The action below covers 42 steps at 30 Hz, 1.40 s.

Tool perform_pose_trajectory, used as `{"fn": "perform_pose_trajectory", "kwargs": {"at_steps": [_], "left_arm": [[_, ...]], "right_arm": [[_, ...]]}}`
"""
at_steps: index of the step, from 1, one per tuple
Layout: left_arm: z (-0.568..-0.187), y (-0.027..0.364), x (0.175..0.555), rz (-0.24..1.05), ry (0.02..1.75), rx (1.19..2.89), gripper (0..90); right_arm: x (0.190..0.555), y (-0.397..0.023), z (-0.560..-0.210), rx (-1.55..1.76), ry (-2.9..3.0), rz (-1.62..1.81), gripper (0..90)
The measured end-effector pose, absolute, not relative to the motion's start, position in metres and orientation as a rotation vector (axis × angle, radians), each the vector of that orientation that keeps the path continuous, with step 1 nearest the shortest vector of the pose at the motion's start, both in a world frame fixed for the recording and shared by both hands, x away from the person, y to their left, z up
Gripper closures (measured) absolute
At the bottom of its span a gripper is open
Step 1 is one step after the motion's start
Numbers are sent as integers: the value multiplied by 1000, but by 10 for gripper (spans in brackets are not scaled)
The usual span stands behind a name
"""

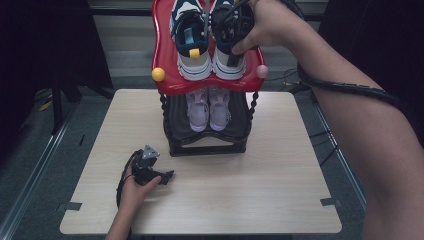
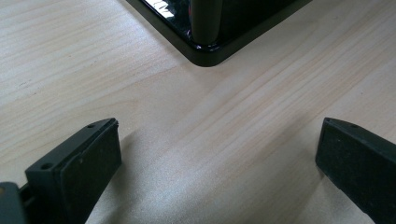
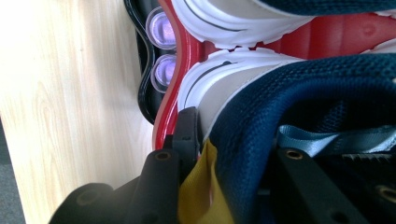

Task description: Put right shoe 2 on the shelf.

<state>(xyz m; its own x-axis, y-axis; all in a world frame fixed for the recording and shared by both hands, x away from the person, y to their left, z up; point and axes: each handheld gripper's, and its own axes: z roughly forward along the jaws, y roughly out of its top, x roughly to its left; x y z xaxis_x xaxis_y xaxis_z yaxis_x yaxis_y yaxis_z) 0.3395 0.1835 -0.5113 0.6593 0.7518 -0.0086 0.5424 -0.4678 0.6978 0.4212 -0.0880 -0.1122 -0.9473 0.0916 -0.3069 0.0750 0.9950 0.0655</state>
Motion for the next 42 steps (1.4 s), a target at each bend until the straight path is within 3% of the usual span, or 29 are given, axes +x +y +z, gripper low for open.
{"fn": "perform_pose_trajectory", "kwargs": {"at_steps": [16,23,27,29,37,42], "left_arm": [[-511,183,339,399,997,2189,0],[-511,184,339,394,996,2191,0],[-511,183,339,395,997,2189,0],[-511,183,339,394,997,2189,0],[-511,183,339,394,997,2189,0],[-511,184,339,399,998,2190,0]], "right_arm": [[420,-91,-114,76,2797,99,684],[421,-93,-111,194,2775,170,409],[420,-97,-105,266,2789,246,357],[419,-100,-100,347,2803,279,271],[409,-113,-82,400,2822,379,170],[400,-122,-71,415,2825,347,166]]}}
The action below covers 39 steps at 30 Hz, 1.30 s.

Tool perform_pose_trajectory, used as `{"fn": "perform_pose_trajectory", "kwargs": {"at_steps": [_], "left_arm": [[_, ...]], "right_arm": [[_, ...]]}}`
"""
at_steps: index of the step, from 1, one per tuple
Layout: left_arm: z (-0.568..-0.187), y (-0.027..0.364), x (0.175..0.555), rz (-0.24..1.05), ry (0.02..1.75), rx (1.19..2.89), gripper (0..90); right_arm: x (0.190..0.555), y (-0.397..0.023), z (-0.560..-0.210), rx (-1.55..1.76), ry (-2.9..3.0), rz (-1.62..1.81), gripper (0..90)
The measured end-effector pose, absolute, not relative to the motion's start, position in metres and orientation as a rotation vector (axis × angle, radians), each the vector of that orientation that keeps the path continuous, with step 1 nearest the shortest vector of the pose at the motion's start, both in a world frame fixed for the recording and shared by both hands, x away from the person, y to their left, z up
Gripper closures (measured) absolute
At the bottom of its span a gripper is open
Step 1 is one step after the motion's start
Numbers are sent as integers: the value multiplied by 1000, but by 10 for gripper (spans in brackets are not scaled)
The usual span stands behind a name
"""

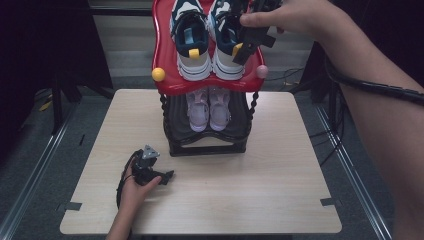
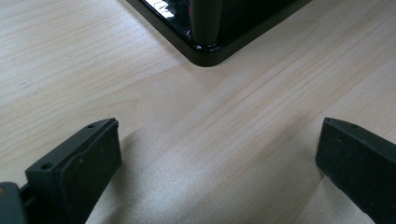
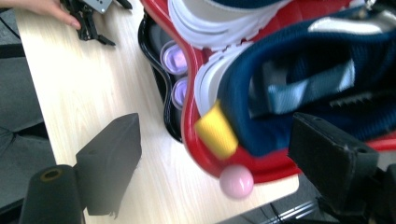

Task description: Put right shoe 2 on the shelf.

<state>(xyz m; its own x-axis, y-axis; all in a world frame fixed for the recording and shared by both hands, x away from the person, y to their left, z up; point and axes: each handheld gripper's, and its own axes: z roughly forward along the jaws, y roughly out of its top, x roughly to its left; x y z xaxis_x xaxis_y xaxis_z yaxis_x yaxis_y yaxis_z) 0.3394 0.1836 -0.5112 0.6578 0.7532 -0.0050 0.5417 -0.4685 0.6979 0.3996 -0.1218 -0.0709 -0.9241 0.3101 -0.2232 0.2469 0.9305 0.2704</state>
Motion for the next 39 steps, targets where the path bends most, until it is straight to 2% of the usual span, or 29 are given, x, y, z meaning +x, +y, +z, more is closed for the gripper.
{"fn": "perform_pose_trajectory", "kwargs": {"at_steps": [12,39], "left_arm": [[-511,184,339,393,1002,2188,0],[-511,184,339,392,1002,2188,0]], "right_arm": [[381,-134,-75,475,2905,230,169],[360,-171,-139,481,2967,-11,202]]}}
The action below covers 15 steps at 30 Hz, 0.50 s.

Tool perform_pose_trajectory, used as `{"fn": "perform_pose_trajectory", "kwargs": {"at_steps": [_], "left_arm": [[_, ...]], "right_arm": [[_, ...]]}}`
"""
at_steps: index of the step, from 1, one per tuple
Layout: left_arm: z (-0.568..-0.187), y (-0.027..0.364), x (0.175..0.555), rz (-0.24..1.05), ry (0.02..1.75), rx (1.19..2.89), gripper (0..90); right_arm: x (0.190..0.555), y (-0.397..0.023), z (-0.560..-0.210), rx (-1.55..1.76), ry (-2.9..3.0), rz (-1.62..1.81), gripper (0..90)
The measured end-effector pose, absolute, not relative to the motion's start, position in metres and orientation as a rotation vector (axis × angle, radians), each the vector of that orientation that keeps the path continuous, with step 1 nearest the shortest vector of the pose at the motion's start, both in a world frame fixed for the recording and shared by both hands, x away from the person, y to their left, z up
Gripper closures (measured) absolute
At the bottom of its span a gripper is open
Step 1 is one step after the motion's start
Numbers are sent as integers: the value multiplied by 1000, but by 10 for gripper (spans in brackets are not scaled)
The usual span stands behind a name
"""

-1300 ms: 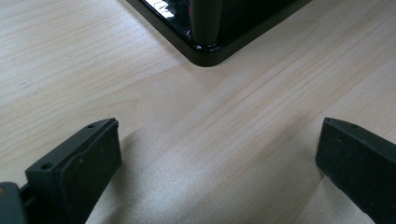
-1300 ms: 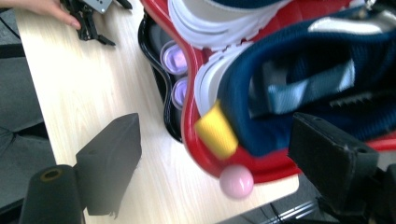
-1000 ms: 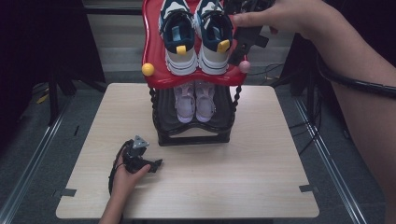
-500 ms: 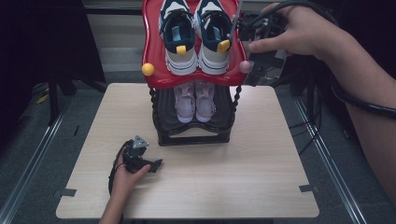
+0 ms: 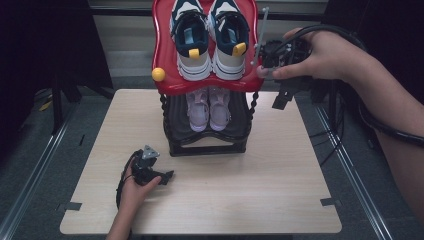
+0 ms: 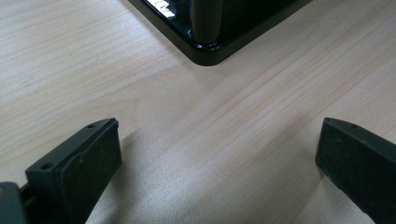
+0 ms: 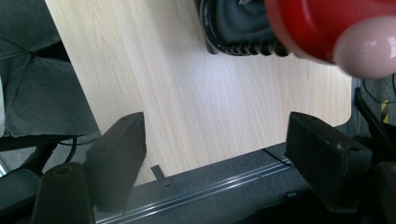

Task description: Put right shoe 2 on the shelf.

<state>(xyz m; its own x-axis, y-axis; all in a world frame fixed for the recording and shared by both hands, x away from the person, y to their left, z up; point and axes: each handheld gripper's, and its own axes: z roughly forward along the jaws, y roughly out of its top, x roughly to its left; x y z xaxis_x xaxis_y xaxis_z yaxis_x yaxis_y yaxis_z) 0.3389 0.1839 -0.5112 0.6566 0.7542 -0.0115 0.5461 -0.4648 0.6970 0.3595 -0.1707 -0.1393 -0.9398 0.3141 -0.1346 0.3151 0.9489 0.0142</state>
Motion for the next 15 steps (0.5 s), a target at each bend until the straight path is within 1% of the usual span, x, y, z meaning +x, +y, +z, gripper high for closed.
{"fn": "perform_pose_trajectory", "kwargs": {"at_steps": [15], "left_arm": [[-511,184,339,392,1002,2188,0]], "right_arm": [[345,-182,-176,455,2975,-42,204]]}}
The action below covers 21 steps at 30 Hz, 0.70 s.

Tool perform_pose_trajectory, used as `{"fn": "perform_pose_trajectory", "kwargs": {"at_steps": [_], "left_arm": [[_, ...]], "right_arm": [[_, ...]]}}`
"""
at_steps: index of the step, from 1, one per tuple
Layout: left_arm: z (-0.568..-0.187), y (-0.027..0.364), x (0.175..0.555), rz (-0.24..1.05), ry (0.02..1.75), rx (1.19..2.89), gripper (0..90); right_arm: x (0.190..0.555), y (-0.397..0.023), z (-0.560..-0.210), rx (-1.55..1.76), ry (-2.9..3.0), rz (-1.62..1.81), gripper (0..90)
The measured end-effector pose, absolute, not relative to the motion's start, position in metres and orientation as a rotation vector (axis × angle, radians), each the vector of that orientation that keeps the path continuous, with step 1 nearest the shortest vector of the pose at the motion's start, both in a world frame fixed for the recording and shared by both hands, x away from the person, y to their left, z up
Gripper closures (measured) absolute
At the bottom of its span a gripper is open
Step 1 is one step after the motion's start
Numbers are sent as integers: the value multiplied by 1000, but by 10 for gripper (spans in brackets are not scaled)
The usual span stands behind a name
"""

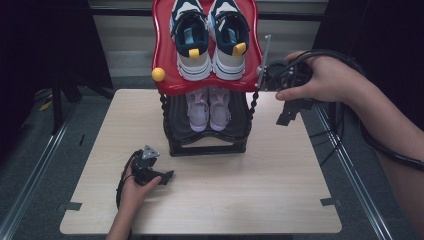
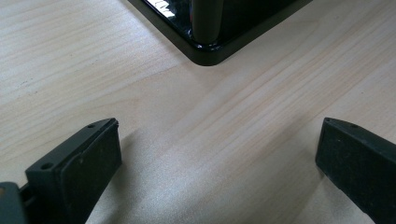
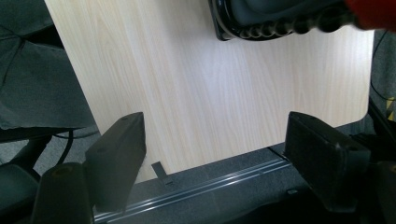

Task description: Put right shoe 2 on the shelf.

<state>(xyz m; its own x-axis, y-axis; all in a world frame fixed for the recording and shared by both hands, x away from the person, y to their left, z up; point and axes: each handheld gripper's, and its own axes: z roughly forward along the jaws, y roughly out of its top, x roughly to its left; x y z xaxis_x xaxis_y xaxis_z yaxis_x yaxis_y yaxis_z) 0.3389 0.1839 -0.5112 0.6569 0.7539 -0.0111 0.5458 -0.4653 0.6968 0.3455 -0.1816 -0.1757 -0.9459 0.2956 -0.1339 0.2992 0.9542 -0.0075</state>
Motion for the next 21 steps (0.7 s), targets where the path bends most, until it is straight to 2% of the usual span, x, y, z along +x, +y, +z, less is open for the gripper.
{"fn": "perform_pose_trajectory", "kwargs": {"at_steps": [21], "left_arm": [[-511,184,339,382,1009,2180,0]], "right_arm": [[330,-204,-231,493,3000,13,204]]}}
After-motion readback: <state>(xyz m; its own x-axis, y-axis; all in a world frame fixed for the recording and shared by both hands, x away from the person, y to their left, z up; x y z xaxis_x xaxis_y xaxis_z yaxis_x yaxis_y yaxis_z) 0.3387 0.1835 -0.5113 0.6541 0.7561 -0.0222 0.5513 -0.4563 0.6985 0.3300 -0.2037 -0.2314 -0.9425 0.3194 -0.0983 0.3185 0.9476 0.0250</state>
